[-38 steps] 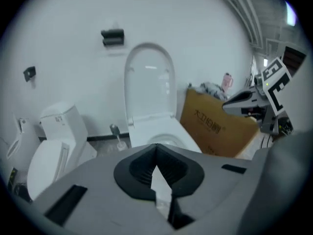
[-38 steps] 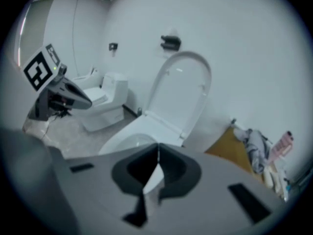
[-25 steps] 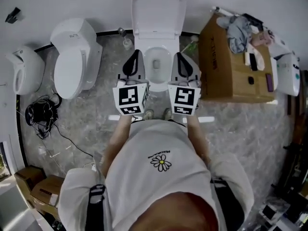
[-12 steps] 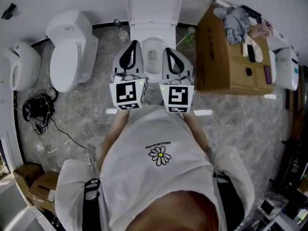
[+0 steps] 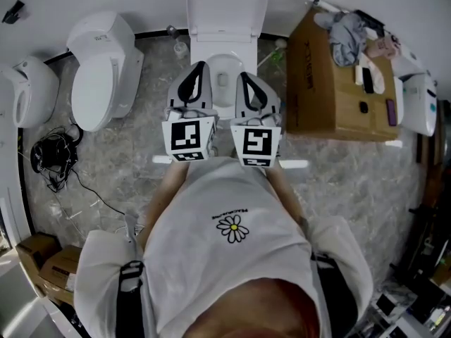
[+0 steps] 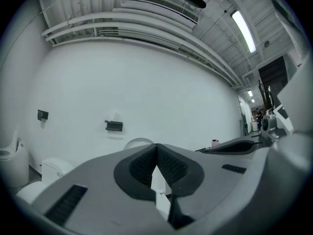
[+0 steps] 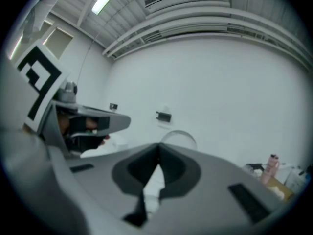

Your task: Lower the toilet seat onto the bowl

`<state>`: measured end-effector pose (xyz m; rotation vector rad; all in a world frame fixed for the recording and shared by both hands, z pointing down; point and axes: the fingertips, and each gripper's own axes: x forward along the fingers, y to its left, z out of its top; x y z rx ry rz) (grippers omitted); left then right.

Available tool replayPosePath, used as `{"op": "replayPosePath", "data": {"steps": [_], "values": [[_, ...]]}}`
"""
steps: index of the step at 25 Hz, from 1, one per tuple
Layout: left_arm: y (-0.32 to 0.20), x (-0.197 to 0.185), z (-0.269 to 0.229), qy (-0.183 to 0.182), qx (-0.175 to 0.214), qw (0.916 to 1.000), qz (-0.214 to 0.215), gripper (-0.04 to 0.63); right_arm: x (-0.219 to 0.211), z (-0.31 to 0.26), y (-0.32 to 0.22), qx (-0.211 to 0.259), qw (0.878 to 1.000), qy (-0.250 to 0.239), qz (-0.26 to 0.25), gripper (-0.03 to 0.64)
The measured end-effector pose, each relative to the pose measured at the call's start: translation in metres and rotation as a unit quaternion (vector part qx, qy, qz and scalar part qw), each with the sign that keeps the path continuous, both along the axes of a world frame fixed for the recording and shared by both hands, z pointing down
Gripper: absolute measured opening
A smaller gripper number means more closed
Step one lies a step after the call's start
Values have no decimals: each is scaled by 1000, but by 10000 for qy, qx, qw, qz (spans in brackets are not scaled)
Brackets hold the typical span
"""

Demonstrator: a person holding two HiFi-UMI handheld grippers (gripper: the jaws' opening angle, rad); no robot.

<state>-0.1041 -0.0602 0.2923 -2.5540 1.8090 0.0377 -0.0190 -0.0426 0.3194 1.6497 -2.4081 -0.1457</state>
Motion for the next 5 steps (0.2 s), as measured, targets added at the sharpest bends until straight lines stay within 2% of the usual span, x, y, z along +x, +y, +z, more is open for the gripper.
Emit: {"op": "replayPosePath", "data": {"steps": [5], "values": [[-1,-1,-1,-31,54,10000,-23,20,-3,1,0,-13,10000,18,-89,30]]}}
